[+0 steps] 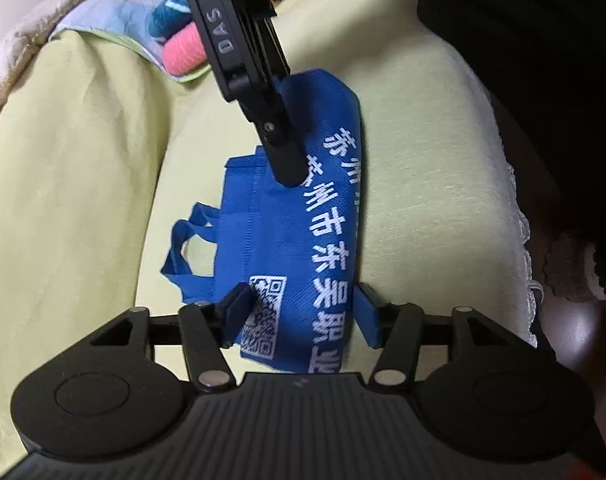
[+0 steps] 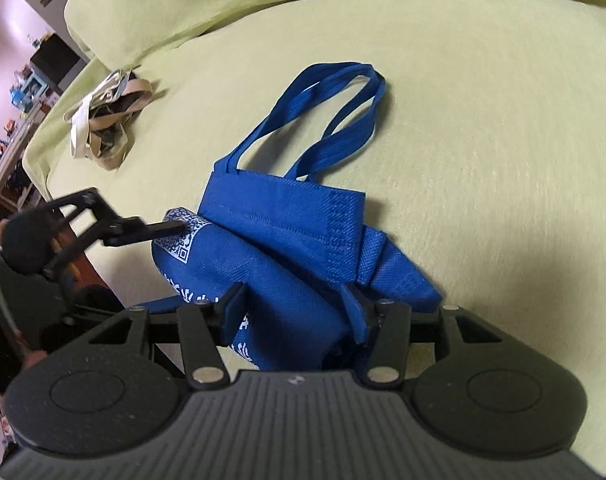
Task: Fold shopping bag
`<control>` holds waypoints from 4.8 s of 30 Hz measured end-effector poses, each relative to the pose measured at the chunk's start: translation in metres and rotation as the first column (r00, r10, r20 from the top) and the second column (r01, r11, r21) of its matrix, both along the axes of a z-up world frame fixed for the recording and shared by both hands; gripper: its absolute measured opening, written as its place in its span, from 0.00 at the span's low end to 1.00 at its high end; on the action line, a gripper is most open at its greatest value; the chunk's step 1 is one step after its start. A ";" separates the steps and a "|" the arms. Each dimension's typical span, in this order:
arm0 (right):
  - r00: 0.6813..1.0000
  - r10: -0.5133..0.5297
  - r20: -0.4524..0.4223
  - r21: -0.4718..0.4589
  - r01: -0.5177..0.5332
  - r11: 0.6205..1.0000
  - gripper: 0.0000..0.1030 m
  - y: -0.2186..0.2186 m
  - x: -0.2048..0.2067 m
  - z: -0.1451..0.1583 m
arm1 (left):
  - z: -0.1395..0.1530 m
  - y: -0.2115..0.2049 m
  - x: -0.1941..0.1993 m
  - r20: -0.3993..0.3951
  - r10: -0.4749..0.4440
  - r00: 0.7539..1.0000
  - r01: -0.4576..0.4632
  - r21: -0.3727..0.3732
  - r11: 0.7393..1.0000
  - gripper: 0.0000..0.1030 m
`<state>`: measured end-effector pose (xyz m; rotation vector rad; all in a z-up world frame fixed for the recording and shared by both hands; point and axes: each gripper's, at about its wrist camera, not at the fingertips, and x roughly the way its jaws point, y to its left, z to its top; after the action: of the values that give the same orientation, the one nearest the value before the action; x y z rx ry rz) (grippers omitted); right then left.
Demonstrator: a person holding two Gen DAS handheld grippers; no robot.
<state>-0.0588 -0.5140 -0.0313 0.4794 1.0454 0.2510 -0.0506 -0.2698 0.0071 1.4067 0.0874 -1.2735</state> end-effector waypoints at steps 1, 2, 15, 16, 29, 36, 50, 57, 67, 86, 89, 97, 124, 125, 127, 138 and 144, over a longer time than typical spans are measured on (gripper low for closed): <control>1.000 -0.007 0.009 0.001 0.007 1.000 0.44 0.000 -0.001 -0.001 | 0.001 -0.004 0.003 -0.030 0.023 0.999 -0.022 0.005 1.000 0.54; 1.000 -0.015 0.018 0.003 0.015 1.000 0.45 0.001 -0.002 -0.002 | 0.003 -0.004 0.006 -0.052 0.031 0.998 -0.030 0.011 0.999 0.54; 0.814 0.539 0.214 -0.832 -0.137 0.537 0.48 0.129 -0.091 0.016 | 0.013 -0.007 0.033 -0.228 0.042 0.973 -0.030 0.055 0.998 0.53; 0.788 0.592 0.171 -0.879 -0.150 0.453 0.47 0.140 -0.094 0.008 | 0.014 -0.008 0.036 -0.243 0.043 0.969 -0.030 0.058 0.998 0.53; 0.886 0.427 0.180 -0.661 -0.212 0.719 0.34 0.114 -0.044 0.015 | 0.030 -0.012 0.057 -0.483 0.108 0.869 -0.052 0.127 0.990 0.51; 0.873 0.486 0.038 -0.698 -0.325 0.638 0.00 0.113 -0.049 -0.002 | 0.026 -0.003 0.065 -0.478 0.126 0.869 -0.079 0.116 0.990 0.51; 0.608 0.793 0.036 -0.975 -0.153 0.162 0.57 0.149 -0.076 -0.023 | 0.020 -0.010 0.070 -0.456 0.111 0.883 -0.068 0.109 0.992 0.52; 0.693 0.721 0.017 -0.929 -0.257 0.268 0.40 0.140 -0.035 -0.029 | 0.015 -0.009 0.076 -0.480 0.120 0.869 -0.098 0.070 0.993 0.52; 0.813 0.582 -0.015 -0.711 -0.418 0.566 0.36 0.138 -0.033 -0.002 | 0.016 0.004 0.068 -0.544 0.108 0.832 -0.067 0.096 0.993 0.48; 0.877 0.470 -0.101 -0.293 -0.478 0.828 0.36 0.078 0.030 0.009 | 0.055 0.016 0.075 -0.609 0.176 0.773 -0.331 -0.153 0.931 0.50; 0.895 0.439 -0.080 -0.203 -0.446 0.872 0.34 0.061 0.035 0.002 | 0.039 0.002 0.078 -0.616 0.205 0.761 -0.356 -0.132 0.925 0.53; 0.942 0.330 0.052 -0.067 -0.327 0.943 0.33 0.033 0.017 -0.011 | 0.029 -0.006 0.095 -0.656 0.218 0.722 -0.363 -0.092 0.927 0.54; 0.981 -0.190 -0.027 0.225 0.191 0.955 0.41 0.014 -0.037 -0.026 | 0.033 0.004 0.094 -0.657 0.263 0.706 -0.434 -0.108 0.895 0.59; 0.980 -0.197 -0.031 0.236 0.198 0.951 0.41 0.013 -0.038 -0.027 | 0.036 0.006 0.094 -0.666 0.271 0.695 -0.454 -0.114 0.884 0.58; 0.978 -0.207 -0.034 0.248 0.208 0.946 0.41 0.013 -0.038 -0.029 | 0.042 0.013 0.094 -0.686 0.273 0.674 -0.491 -0.140 0.860 0.58; 0.963 -0.269 -0.036 0.353 0.264 0.898 0.37 -0.001 -0.041 -0.048 | 0.022 -0.011 0.102 -0.734 0.379 0.564 -0.612 -0.063 0.789 0.58; 0.960 -0.279 0.008 0.339 0.260 0.904 0.37 0.001 -0.043 -0.047 | 0.019 -0.016 0.105 -0.729 0.389 0.564 -0.602 -0.040 0.798 0.58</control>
<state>-0.1013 -0.5134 -0.0780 0.9144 0.8699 0.1943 0.0547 -0.2857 0.0259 0.5033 0.7500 -1.1851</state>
